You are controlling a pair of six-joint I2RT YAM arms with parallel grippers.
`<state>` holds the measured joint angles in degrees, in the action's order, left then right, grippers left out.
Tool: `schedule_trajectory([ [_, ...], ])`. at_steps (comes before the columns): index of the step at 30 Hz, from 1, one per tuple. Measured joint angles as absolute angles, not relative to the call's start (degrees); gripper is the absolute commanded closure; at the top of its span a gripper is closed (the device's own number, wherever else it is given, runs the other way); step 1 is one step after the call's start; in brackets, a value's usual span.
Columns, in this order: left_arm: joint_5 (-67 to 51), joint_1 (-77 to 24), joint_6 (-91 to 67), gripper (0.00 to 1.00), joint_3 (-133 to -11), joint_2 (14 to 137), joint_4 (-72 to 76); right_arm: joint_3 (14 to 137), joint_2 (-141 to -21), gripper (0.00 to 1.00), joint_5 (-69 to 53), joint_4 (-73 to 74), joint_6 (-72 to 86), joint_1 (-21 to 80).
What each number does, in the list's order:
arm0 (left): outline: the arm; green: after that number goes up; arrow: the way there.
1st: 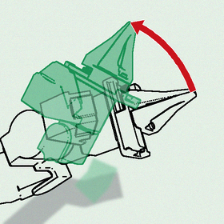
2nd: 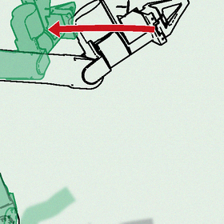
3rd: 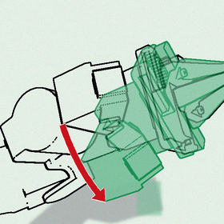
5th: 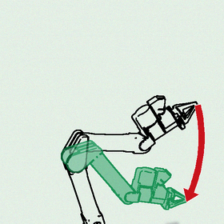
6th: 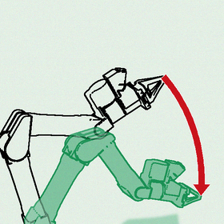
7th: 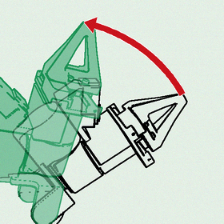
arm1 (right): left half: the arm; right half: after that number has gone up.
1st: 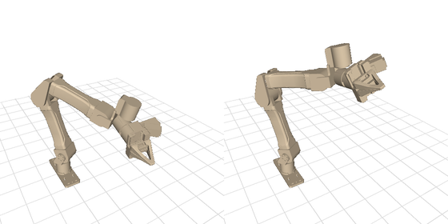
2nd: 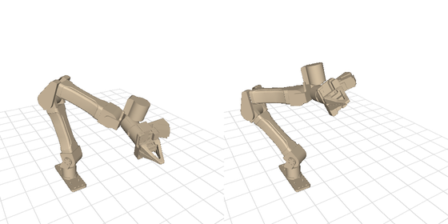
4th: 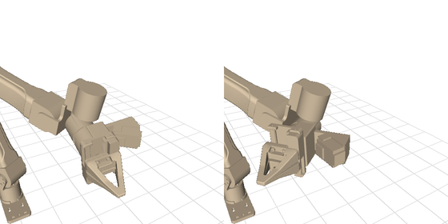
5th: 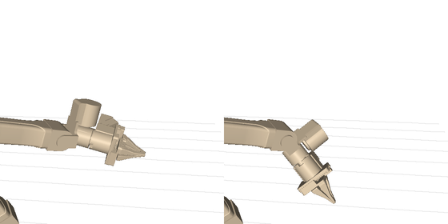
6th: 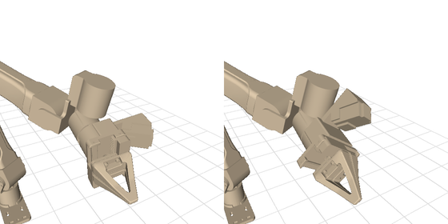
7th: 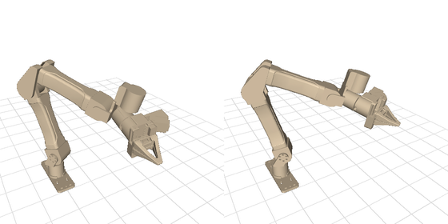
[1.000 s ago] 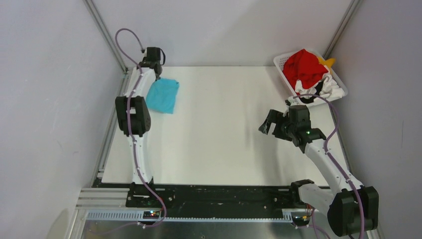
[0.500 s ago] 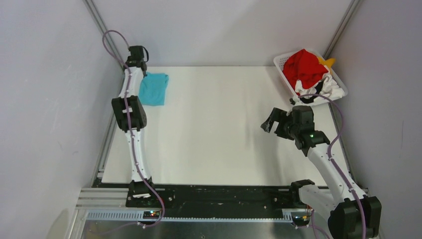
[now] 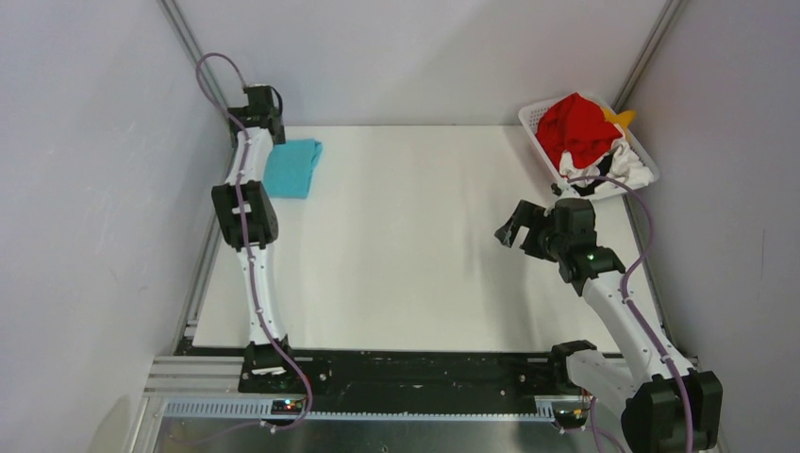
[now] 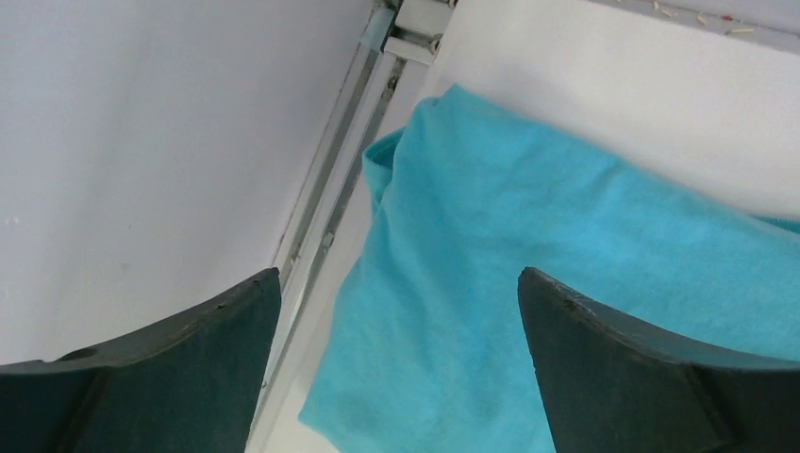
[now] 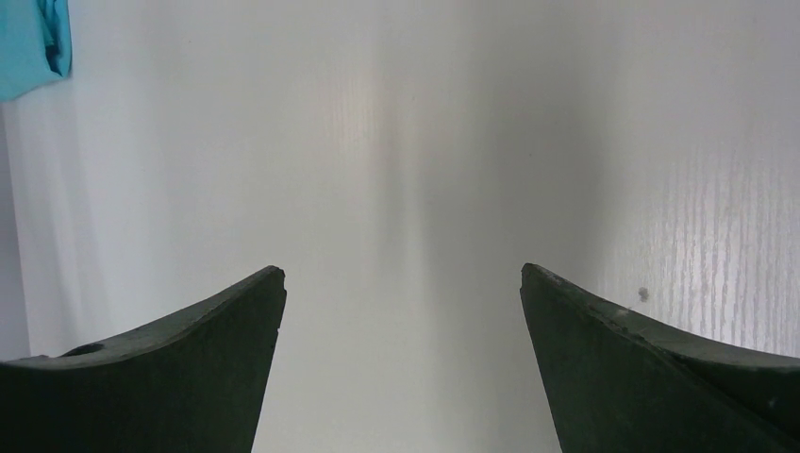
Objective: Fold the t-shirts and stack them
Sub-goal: Put the neatly folded tshirt into the corner of the board with the left arm, then reset both arms
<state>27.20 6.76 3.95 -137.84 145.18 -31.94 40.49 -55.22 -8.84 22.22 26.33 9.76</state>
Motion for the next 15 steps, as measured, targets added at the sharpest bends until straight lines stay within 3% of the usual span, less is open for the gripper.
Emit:
schedule_trajectory([
  [7,25.06,6.15,0.51,0.00,-127.55,134.06,-32.77,40.51,-55.33,0.01,-8.43,22.13,26.33,9.50],
  [15,18.04,-1.02,-9.23,0.00,-104.20,102.10,-29.17,40.53,-51.46,0.00,-9.47,24.84,26.96,9.63],
])
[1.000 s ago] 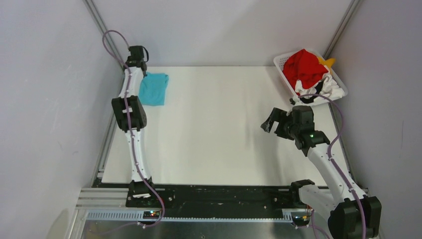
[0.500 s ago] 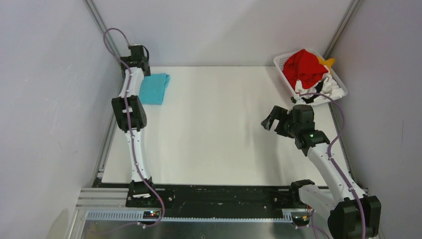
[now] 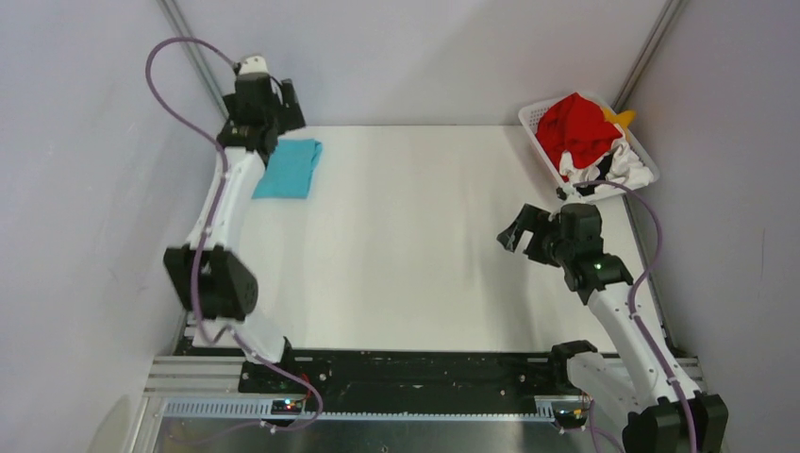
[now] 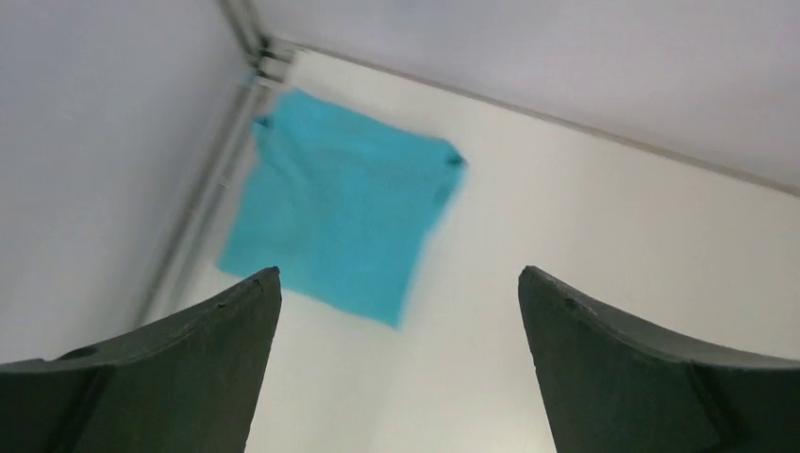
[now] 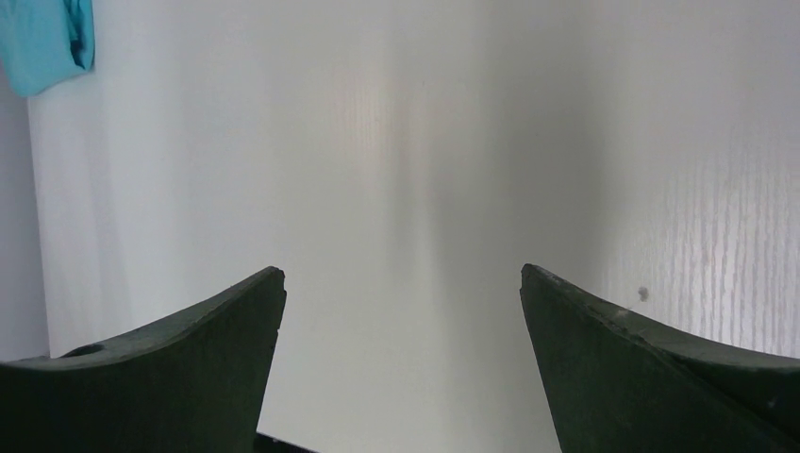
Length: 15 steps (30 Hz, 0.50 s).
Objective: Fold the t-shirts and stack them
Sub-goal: Reset both arms
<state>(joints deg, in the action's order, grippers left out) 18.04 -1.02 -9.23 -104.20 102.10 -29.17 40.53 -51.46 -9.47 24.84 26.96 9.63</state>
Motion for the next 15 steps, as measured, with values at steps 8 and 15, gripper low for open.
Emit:
schedule_trajectory([
  [8,16.45,-15.33,-20.14,0.00,-63.07,69.28,-23.81,39.48,-42.72,0.00,-10.57,30.22,26.76,9.76],
  [15,17.45,-27.77,-28.36,0.00,-35.48,47.37,-24.82,31.81,-33.41,0.01,-9.04,31.31,27.18,10.02],
])
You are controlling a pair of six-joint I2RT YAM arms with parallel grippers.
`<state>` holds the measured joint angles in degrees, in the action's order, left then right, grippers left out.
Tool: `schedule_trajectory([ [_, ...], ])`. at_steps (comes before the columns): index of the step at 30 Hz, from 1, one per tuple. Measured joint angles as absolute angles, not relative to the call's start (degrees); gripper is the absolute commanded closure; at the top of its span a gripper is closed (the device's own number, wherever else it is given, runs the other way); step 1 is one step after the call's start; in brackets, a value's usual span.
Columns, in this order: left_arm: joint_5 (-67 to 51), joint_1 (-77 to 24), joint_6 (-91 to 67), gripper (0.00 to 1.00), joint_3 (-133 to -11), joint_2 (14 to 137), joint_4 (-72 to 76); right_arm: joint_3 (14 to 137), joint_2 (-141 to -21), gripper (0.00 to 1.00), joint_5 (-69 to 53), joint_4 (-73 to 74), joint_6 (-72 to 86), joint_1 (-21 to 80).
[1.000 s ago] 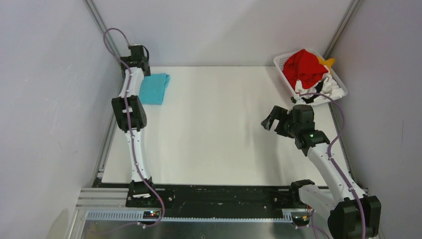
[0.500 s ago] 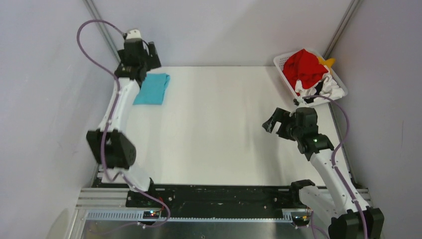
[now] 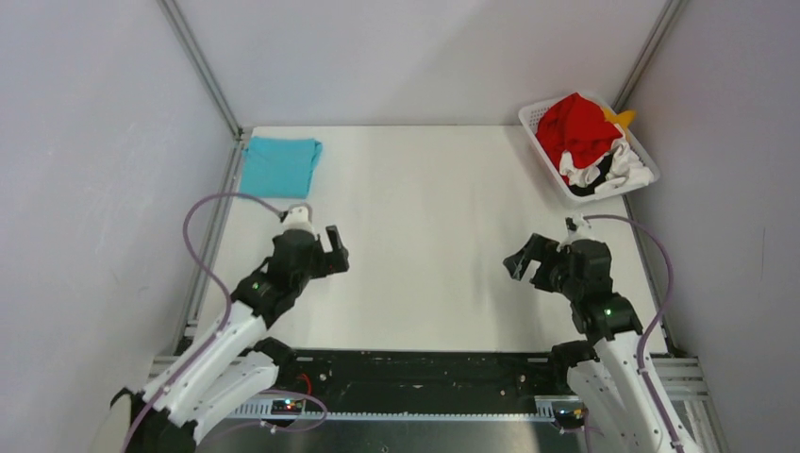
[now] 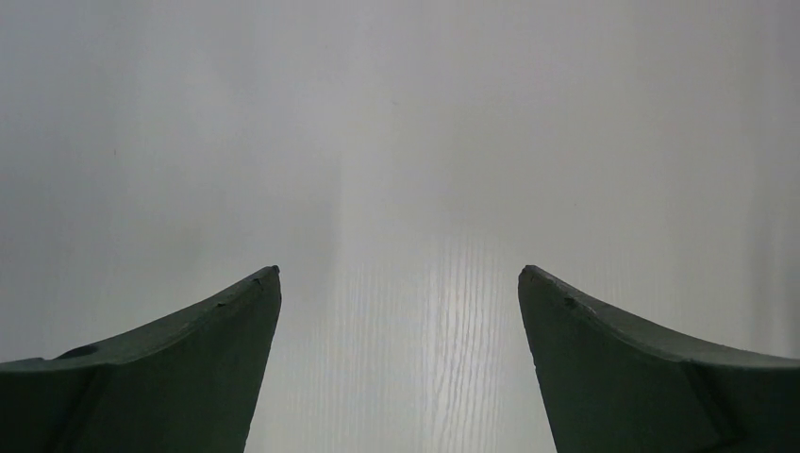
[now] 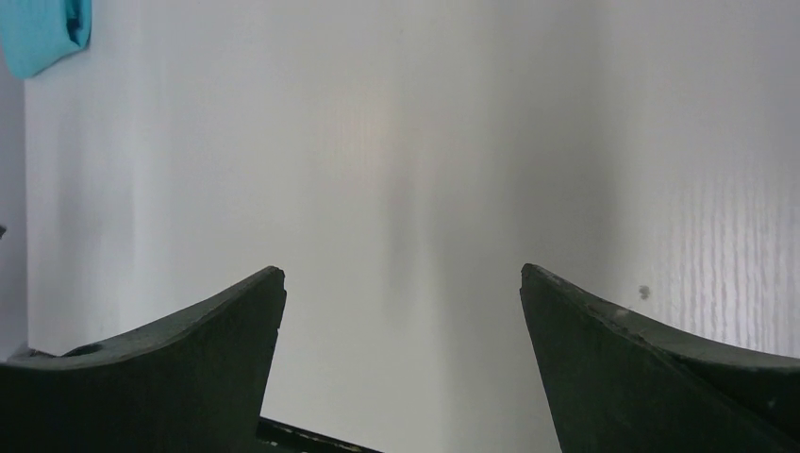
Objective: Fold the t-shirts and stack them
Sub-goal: Reset both arms
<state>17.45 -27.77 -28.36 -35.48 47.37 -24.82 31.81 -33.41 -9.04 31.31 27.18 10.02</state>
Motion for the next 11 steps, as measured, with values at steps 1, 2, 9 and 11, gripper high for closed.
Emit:
schedule_trajectory([
  [1,17.41,-28.18,-29.04,0.00,-33.65,44.77,-24.91,30.52,-31.55,0.01,-8.32,31.31,27.38,10.02],
  [2,17.43,-28.40,-29.89,0.00,-31.70,41.65,-25.02,29.23,-29.39,0.00,-7.49,31.46,27.62,10.02],
  [9,17.82,-28.49,-32.62,0.00,-28.14,29.02,-24.21,27.31,-20.32,0.01,-4.67,30.46,28.49,10.02],
  [11,17.82,-28.49,-32.82,0.00,-28.14,28.71,-23.88,26.87,-19.53,0.01,-4.47,30.11,28.51,10.02],
])
